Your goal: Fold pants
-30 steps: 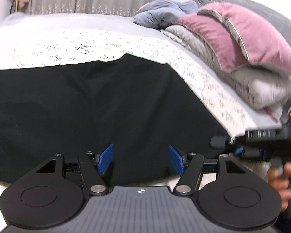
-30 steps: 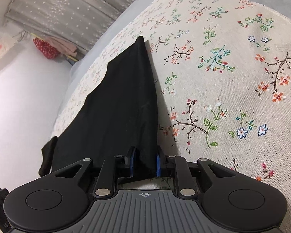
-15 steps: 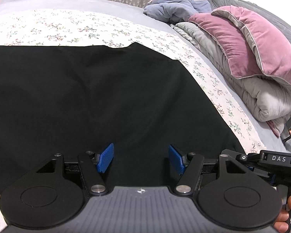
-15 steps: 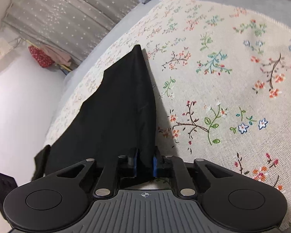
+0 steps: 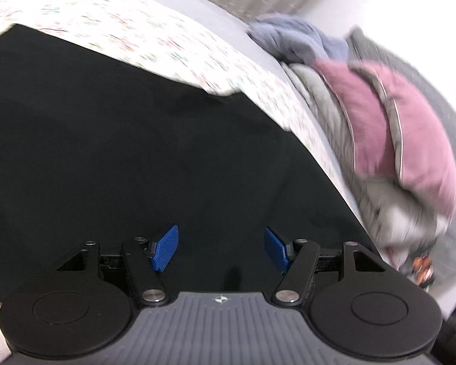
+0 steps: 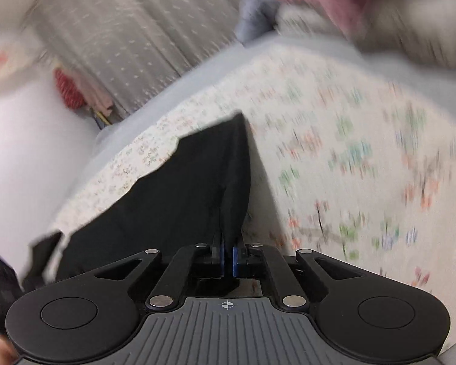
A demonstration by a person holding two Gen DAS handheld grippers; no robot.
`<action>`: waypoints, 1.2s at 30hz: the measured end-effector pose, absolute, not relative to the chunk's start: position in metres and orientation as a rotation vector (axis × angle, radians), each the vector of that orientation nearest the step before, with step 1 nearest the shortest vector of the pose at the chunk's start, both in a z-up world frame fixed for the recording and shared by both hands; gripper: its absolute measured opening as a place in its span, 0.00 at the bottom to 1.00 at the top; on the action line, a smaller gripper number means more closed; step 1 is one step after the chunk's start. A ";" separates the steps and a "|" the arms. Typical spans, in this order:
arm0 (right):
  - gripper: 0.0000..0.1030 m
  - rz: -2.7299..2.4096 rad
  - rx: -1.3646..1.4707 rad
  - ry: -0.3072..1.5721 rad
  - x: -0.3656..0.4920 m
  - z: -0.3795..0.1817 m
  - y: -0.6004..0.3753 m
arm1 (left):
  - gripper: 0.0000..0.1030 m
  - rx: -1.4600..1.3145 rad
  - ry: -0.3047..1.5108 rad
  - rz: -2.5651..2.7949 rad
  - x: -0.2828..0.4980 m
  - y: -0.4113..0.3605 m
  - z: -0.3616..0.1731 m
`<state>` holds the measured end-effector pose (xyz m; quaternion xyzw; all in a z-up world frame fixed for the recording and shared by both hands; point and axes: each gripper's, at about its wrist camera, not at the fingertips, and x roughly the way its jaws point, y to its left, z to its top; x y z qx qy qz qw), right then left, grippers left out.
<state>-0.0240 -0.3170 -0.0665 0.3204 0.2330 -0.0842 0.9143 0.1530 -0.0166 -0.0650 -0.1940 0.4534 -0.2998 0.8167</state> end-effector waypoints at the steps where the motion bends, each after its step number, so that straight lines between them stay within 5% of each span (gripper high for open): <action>1: 0.05 -0.184 0.597 0.460 -0.024 -0.060 -0.309 | 0.76 -0.436 0.957 -0.629 0.156 -0.008 -0.062; 12: 0.05 -0.165 0.024 0.255 0.017 -0.005 -0.187 | 0.76 -0.652 0.926 -0.578 0.188 0.058 -0.043; 17: 0.05 0.072 -0.185 0.241 0.054 -0.009 -0.076 | 0.84 -0.617 0.892 -0.544 0.219 0.094 -0.030; 29: 0.06 0.163 -0.168 0.394 0.095 -0.046 -0.036 | 0.84 -0.362 1.039 -0.595 0.267 0.086 -0.046; 36: 0.06 0.139 -0.307 0.441 0.096 -0.057 -0.018 | 0.93 -0.655 1.008 -0.577 0.290 0.117 -0.039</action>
